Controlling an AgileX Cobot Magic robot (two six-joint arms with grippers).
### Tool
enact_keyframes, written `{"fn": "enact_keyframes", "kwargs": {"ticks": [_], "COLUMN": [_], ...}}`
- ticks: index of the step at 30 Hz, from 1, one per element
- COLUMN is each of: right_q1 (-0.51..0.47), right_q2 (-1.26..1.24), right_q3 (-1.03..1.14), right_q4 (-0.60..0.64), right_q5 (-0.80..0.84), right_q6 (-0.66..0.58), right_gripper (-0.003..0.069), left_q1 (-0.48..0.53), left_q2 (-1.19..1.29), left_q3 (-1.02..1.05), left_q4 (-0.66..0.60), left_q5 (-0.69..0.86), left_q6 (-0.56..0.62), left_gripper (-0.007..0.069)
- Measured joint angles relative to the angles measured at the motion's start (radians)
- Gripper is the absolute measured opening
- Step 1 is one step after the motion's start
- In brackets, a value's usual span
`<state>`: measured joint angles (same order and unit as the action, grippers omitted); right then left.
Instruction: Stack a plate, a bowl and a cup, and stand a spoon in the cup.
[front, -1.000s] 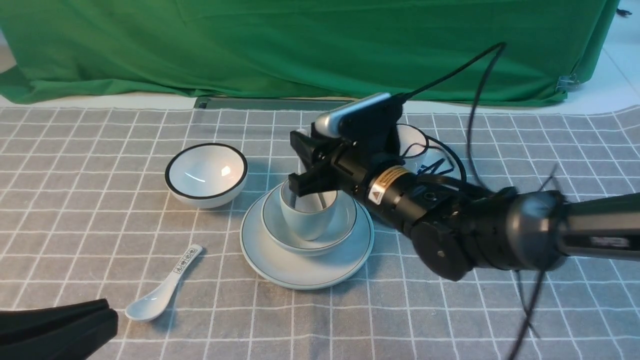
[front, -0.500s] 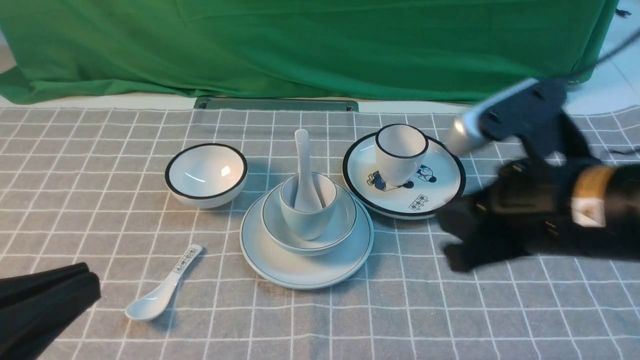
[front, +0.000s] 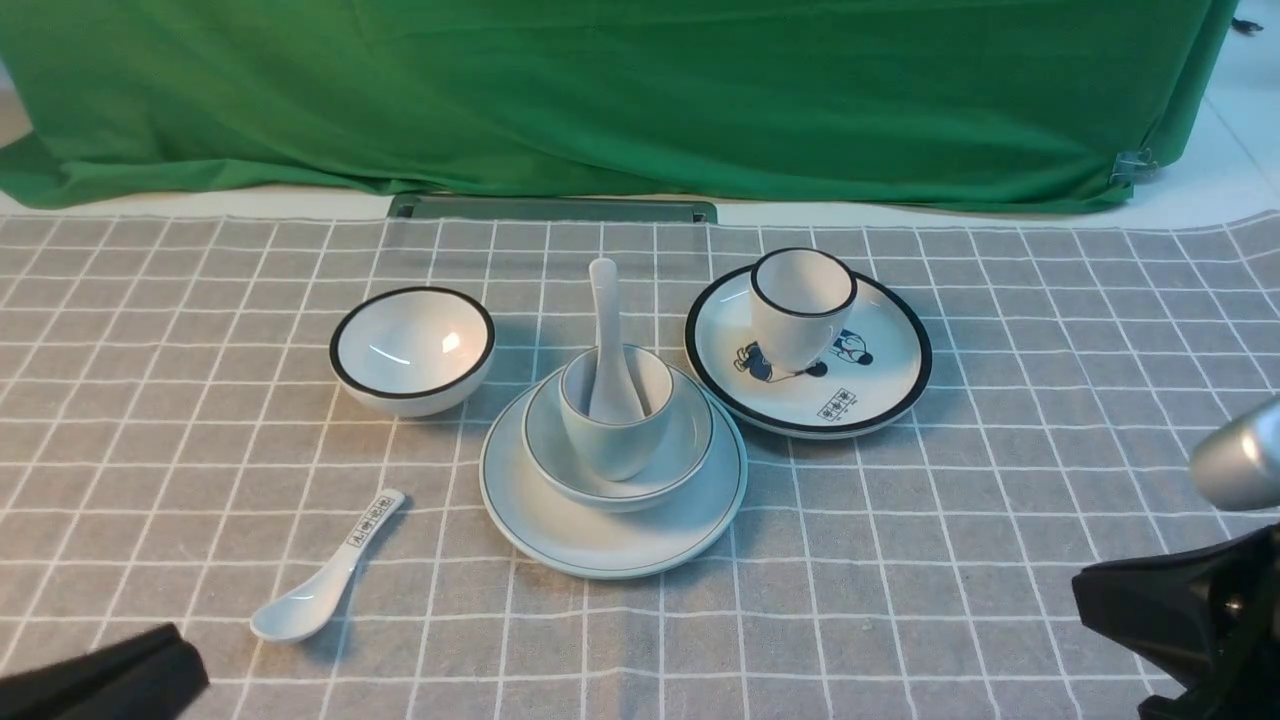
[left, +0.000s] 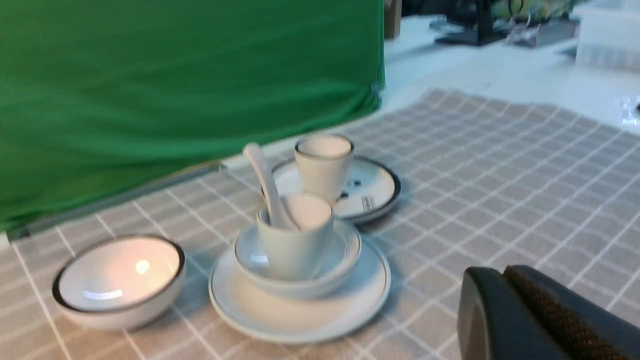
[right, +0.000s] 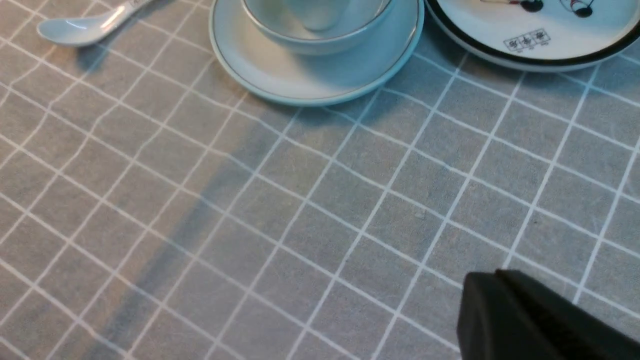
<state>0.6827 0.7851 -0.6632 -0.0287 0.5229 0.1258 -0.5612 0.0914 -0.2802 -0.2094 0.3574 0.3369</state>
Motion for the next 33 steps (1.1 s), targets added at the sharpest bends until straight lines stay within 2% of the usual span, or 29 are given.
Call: {"fn": "enact_keyframes", "kwargs": {"ticks": [12,16,17,19,20,22,24,29,33], "right_q1": [-0.024,-0.136,-0.218,-0.271,-0.332,-0.384,-0.501,-0.636,-0.681], "right_q2": [-0.026,-0.083,-0.143,-0.196,-0.28,-0.347,-0.487,-0.702,-0.778], "right_q3": [0.004,0.013,0.04,0.077,0.146,0.211,0.366,0.593,0.664], "right_q4": [0.004,-0.015,-0.016,-0.016,-0.016,-0.016,-0.016,-0.016,-0.015], "right_q5": [-0.003,-0.005,-0.027,-0.05,-0.098,-0.142,-0.222,-0.28,-0.292], "right_q6": [0.001,-0.004,-0.038,-0.077,-0.126,-0.14,-0.163,-0.172,-0.175], "right_gripper": [0.0055,0.004,0.0021,0.0017,0.0017,0.0017,0.0016,0.0016,0.0016], "left_q1": [0.0,0.0,0.0,0.0,0.0,0.0,0.0,0.0,0.0], "left_q2": [0.0,0.0,0.0,0.0,0.0,0.0,0.0,0.0,0.0], "left_q3": [0.097,0.098,0.098,0.098,0.098,0.098,0.099,0.099,0.099], "left_q4": [0.001,0.002,0.004,0.004,0.004,0.006,0.009,0.016,0.02], "left_q5": [0.006,0.008,0.008,0.008,0.008,0.008,0.008,0.008,0.008], "left_q6": [-0.003,-0.003,-0.003,-0.003,-0.003,-0.003,-0.003,-0.006,-0.004], "left_gripper": [0.0013,0.0013,0.0013,0.0013,0.0013,0.0013,0.0013,0.0013,0.0013]}}
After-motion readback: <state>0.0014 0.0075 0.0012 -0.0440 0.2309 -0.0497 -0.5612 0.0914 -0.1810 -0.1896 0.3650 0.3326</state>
